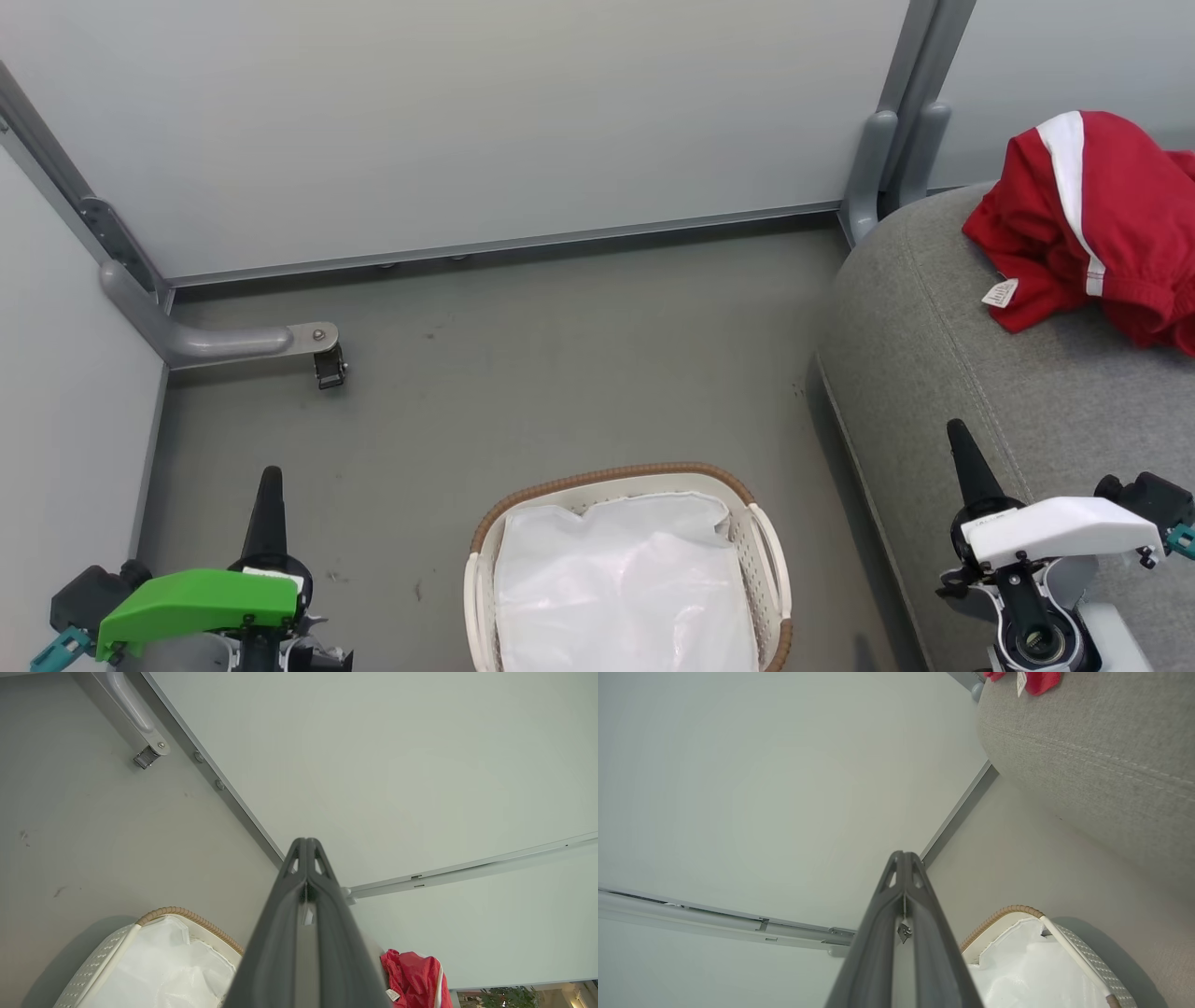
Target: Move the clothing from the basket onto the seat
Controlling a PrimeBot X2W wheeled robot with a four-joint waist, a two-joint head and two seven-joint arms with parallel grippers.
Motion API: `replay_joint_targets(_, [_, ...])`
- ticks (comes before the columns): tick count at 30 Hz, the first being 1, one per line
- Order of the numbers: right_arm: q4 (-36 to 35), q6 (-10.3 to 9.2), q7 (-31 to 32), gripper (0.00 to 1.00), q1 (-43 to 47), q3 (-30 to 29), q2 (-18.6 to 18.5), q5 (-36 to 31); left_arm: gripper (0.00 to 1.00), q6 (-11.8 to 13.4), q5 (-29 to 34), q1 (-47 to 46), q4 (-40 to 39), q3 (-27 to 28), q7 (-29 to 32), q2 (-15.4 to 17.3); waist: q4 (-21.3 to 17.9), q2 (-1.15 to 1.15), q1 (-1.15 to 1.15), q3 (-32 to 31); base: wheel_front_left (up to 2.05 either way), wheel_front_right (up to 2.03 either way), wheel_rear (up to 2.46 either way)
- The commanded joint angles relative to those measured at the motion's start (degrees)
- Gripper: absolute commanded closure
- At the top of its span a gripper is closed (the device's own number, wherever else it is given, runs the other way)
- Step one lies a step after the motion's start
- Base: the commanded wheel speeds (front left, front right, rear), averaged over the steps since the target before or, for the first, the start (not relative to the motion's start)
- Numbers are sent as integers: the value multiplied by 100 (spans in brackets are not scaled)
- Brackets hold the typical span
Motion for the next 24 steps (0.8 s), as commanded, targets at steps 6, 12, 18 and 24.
replay_joint_targets(6, [-102,-3,116,100,32,-77,-34,437,100,-45,-386,-169,-70,78,119,38,-14,6,0,-19,0,0,0])
replay_joint_targets(12, [-127,-3,204,100,59,-124,-36,758,100,-50,-662,-189,-83,121,201,39,-28,7,0,-36,0,0,0])
replay_joint_targets(18, [-148,-3,280,100,84,-167,-38,1076,100,-58,-947,-206,-94,167,286,39,-42,7,0,-54,0,0,0])
replay_joint_targets(24, [-169,-3,360,100,104,-209,-40,1369,100,-61,-1194,-218,-104,206,368,39,-55,8,0,-71,0,0,0])
